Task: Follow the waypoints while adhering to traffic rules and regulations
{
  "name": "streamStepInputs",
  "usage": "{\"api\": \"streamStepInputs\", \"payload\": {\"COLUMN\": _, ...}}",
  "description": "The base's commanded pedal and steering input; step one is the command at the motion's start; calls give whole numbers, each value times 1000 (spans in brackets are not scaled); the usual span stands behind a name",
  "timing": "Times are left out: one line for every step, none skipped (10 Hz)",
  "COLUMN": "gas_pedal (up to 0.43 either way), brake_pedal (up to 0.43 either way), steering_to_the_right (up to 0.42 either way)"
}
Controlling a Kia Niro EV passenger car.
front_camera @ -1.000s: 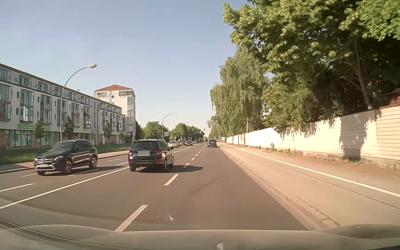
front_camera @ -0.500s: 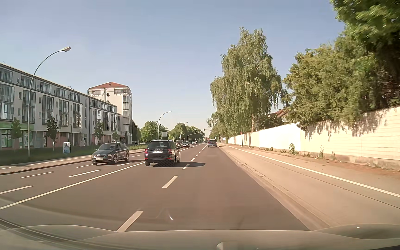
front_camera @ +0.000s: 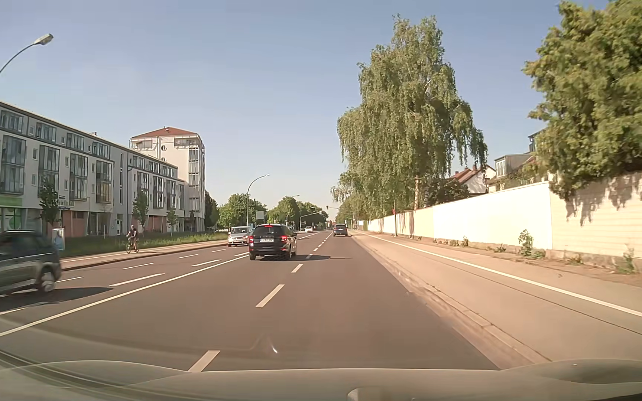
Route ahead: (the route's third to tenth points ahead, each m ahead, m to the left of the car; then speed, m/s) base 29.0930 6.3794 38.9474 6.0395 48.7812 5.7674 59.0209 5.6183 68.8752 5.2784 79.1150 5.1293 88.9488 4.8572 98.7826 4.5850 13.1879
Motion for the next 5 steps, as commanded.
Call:
{"api": "streamStepInputs", "payload": {"gas_pedal": 169, "brake_pedal": 0, "steering_to_the_right": -4}}
{"api": "streamStepInputs", "payload": {"gas_pedal": 169, "brake_pedal": 0, "steering_to_the_right": -4}}
{"api": "streamStepInputs", "payload": {"gas_pedal": 169, "brake_pedal": 0, "steering_to_the_right": -4}}
{"api": "streamStepInputs", "payload": {"gas_pedal": 169, "brake_pedal": 0, "steering_to_the_right": -4}}
{"api": "streamStepInputs", "payload": {"gas_pedal": 169, "brake_pedal": 0, "steering_to_the_right": -5}}
